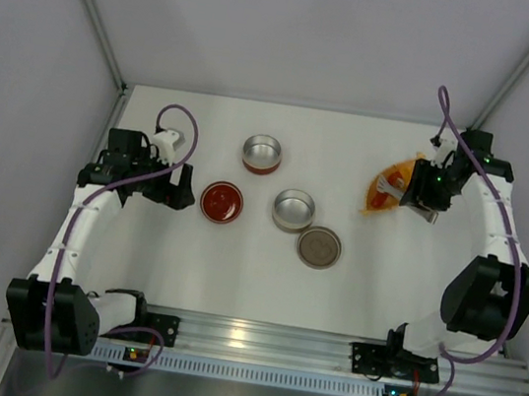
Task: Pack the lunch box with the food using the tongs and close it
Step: Pick up the fake food from the plate.
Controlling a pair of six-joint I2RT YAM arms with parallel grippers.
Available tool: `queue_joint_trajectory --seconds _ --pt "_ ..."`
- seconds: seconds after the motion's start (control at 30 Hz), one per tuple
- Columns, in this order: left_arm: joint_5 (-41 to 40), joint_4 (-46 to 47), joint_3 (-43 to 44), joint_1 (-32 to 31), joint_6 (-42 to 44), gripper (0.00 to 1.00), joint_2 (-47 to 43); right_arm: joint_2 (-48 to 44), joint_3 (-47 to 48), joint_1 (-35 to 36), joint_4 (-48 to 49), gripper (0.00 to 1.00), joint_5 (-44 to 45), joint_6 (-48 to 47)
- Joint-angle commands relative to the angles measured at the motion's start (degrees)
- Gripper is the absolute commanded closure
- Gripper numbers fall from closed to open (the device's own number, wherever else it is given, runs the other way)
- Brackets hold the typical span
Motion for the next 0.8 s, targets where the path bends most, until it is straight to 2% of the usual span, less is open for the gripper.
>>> queue_joint_trajectory --seconds 0.0,0.77 --pt "0.17 2.56 -0.47 0.02 -0.04 0.02 -1.51 0.81 0.46 1.25 3.00 0.54 1.04 1.71" --pt "-1.59 4.49 -3.73 -0.07 1.37 0.02 -2.38 7.84 1.43 1.33 3.09 0.56 -1.07 2.33"
